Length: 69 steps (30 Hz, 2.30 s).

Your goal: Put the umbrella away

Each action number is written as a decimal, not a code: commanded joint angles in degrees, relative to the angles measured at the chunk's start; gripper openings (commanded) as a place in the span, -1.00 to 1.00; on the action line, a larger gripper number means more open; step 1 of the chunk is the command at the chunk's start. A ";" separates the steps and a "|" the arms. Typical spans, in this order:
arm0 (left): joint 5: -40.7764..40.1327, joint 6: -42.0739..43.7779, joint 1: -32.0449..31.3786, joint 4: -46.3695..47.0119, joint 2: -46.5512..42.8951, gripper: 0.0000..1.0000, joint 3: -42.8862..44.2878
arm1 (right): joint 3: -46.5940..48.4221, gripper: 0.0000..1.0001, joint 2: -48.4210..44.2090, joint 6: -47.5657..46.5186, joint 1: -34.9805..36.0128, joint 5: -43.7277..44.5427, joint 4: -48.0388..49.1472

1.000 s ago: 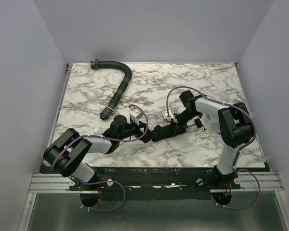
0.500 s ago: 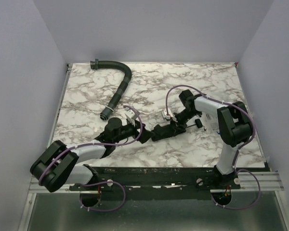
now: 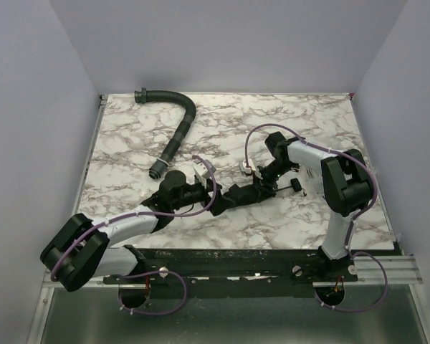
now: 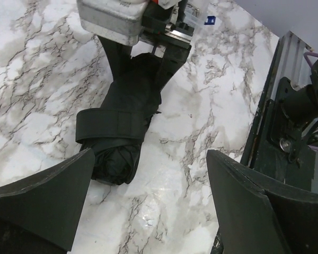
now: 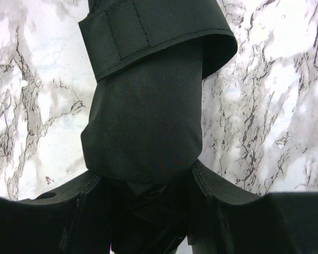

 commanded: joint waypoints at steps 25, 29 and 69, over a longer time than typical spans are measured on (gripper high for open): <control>-42.75 24.98 -20.45 -29.00 17.54 0.29 24.29 | -2.26 -0.61 7.20 3.16 1.43 9.01 -2.85; -44.09 26.79 -20.68 -28.24 19.63 -0.02 25.66 | -2.26 -0.61 7.16 3.17 1.48 9.02 -2.89; -20.48 27.99 -15.52 -26.95 20.38 -1.00 29.74 | -1.53 -0.70 7.72 6.23 4.22 8.69 -1.98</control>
